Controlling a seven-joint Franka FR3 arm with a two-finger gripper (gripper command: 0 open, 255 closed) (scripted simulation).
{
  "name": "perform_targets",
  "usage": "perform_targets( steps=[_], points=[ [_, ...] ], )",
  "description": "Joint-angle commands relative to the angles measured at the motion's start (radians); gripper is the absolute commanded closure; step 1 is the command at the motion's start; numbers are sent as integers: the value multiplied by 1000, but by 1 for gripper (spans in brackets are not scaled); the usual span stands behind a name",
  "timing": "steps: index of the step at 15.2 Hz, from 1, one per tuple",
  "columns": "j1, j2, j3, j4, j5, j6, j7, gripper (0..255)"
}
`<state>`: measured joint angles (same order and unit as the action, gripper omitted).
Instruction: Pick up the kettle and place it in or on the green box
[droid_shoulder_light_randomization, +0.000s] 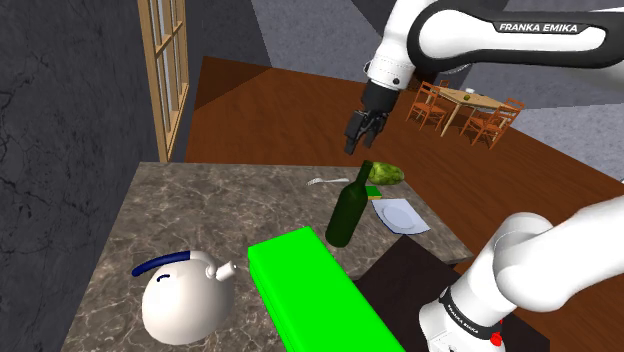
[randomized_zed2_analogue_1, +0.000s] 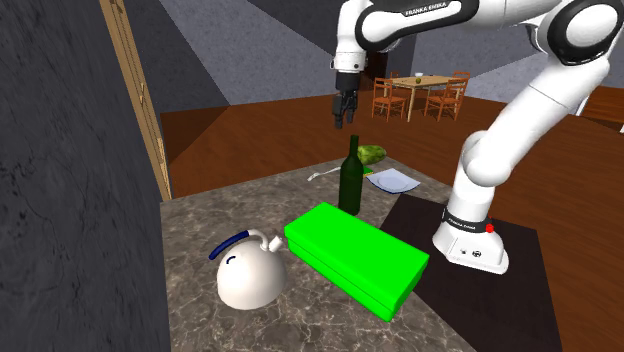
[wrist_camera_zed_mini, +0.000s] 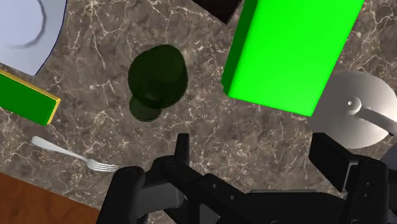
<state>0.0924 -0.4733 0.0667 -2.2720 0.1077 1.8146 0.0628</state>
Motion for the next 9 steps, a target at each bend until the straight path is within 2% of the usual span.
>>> perform_targets(
  steps=[1,9],
  points=[
    [24,70,27,35,-3,22,-15,0],
    [98,348,120,209,-53,68,-73,0]
  ],
)
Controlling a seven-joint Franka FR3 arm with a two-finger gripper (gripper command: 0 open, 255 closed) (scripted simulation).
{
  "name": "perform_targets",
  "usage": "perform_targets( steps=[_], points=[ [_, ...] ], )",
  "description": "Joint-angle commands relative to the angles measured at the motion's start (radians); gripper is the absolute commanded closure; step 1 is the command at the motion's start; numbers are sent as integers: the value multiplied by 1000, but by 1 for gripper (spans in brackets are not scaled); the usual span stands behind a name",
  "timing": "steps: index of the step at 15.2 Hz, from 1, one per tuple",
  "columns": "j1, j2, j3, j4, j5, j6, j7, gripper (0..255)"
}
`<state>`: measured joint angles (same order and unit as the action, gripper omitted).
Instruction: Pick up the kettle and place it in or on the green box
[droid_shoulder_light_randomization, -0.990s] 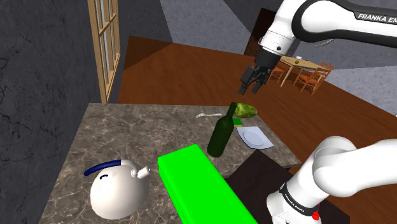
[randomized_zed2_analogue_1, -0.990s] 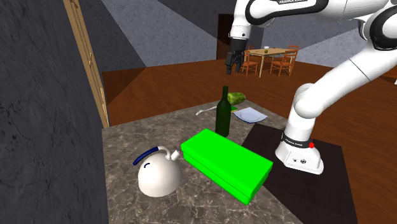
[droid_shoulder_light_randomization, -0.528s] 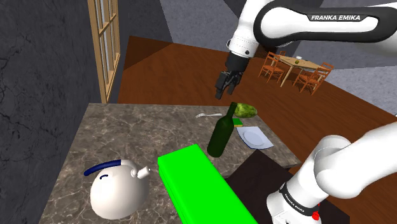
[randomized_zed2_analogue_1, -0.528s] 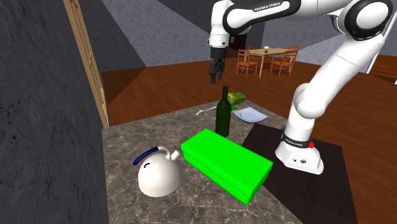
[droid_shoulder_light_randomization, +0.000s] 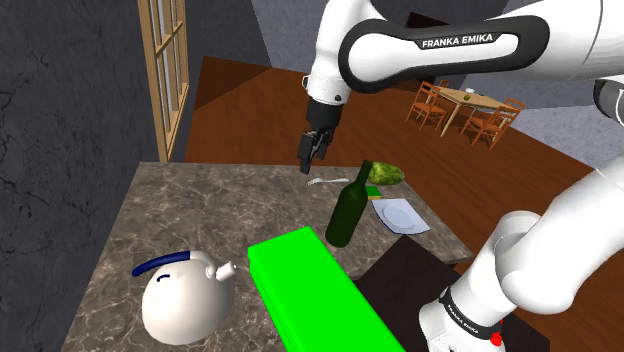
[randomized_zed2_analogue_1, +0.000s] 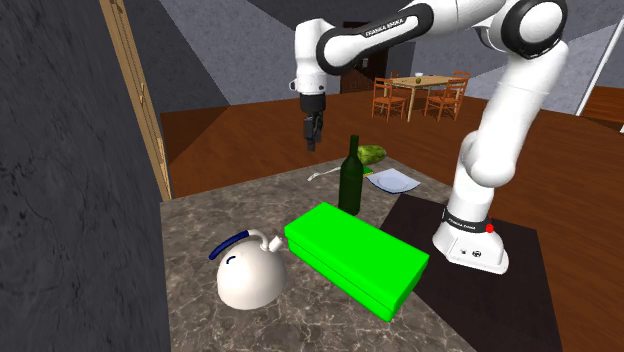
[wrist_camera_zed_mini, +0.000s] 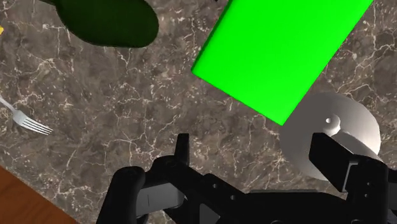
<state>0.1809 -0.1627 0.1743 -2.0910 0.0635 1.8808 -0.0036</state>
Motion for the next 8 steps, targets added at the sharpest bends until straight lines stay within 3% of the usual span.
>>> perform_targets(
  steps=[1,8],
  points=[
    [19,71,23,51,-19,4,-12,0],
    [94,303,97,222,-104,4,-43,0]
  ],
)
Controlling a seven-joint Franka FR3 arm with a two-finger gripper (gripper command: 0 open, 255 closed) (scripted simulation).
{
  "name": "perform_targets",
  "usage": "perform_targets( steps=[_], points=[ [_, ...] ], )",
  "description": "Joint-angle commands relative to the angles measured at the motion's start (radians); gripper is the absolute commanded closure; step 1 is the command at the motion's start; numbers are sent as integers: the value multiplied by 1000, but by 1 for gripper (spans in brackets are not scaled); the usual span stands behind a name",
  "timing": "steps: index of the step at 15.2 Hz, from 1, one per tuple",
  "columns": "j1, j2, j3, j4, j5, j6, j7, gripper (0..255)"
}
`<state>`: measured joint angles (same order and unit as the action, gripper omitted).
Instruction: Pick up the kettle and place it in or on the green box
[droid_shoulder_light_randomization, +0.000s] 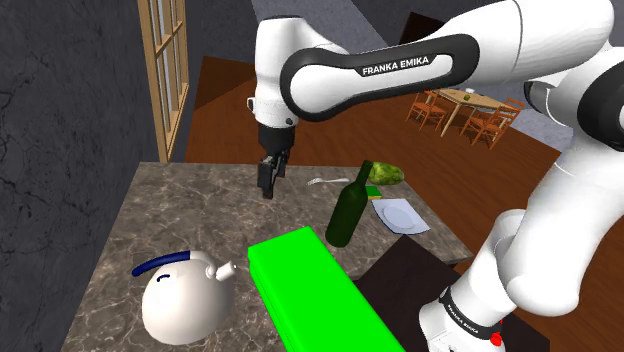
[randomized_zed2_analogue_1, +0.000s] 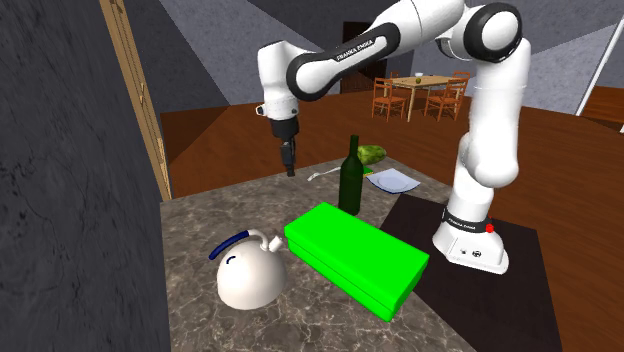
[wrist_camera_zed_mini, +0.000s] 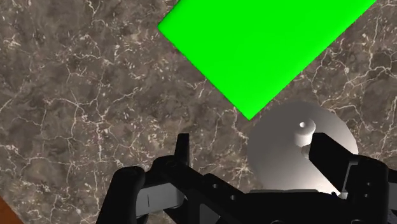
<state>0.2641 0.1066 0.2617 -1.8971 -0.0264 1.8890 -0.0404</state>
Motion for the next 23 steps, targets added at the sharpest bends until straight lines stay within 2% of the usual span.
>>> perform_targets(
  steps=[1,14,23],
  points=[
    [23,66,18,53,-28,-7,-10,0],
    [229,470,96,392,-216,-79,-85,0],
    [221,484,88,310,-228,15,-76,0]
  ],
)
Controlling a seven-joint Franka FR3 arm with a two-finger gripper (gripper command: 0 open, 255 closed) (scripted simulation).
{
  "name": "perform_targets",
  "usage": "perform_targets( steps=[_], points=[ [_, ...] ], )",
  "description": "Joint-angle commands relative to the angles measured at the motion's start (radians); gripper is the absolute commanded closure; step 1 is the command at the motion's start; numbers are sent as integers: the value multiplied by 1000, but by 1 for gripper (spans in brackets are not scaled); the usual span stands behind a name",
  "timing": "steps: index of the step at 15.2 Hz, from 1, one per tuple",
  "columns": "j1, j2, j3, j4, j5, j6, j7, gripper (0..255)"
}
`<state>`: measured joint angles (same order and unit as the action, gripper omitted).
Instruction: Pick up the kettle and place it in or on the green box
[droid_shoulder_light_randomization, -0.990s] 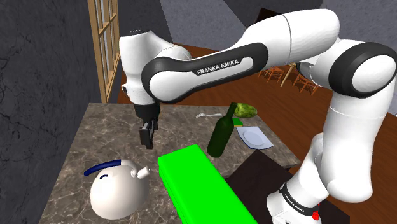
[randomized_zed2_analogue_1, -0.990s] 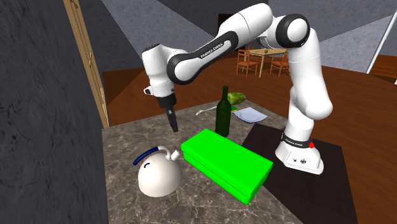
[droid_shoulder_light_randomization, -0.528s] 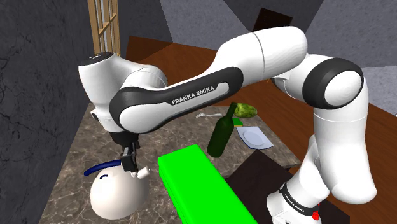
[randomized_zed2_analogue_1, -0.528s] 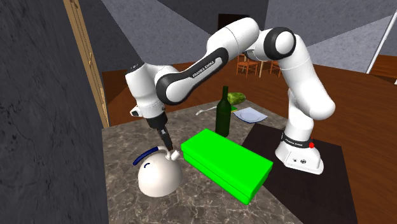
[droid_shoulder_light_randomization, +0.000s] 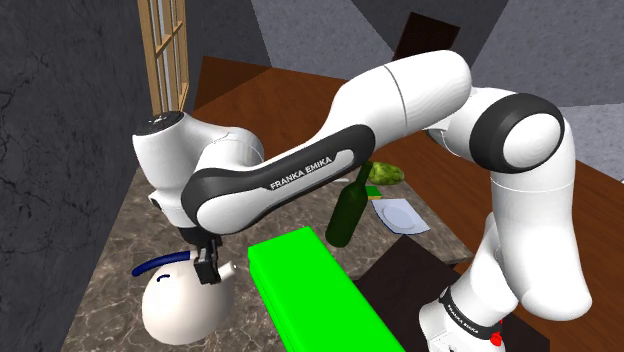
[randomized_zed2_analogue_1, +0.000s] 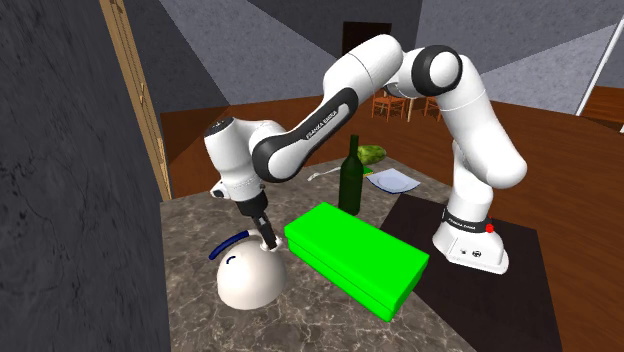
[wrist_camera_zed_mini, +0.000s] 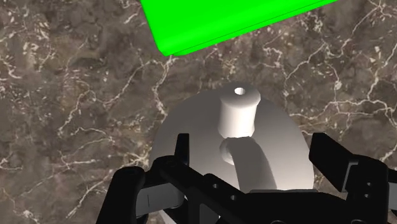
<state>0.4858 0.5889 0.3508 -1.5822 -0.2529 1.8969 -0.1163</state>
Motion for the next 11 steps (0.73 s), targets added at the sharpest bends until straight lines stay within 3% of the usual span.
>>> perform_targets(
  steps=[1,7,8,11],
  points=[
    [-1,2,-1,-5,-1,7,0,0],
    [-1,2,-1,-4,-1,7,0,0],
    [-1,2,-1,-4,-1,7,0,255],
    [-1,2,-1,-4,-1,7,0,255]
  ],
)
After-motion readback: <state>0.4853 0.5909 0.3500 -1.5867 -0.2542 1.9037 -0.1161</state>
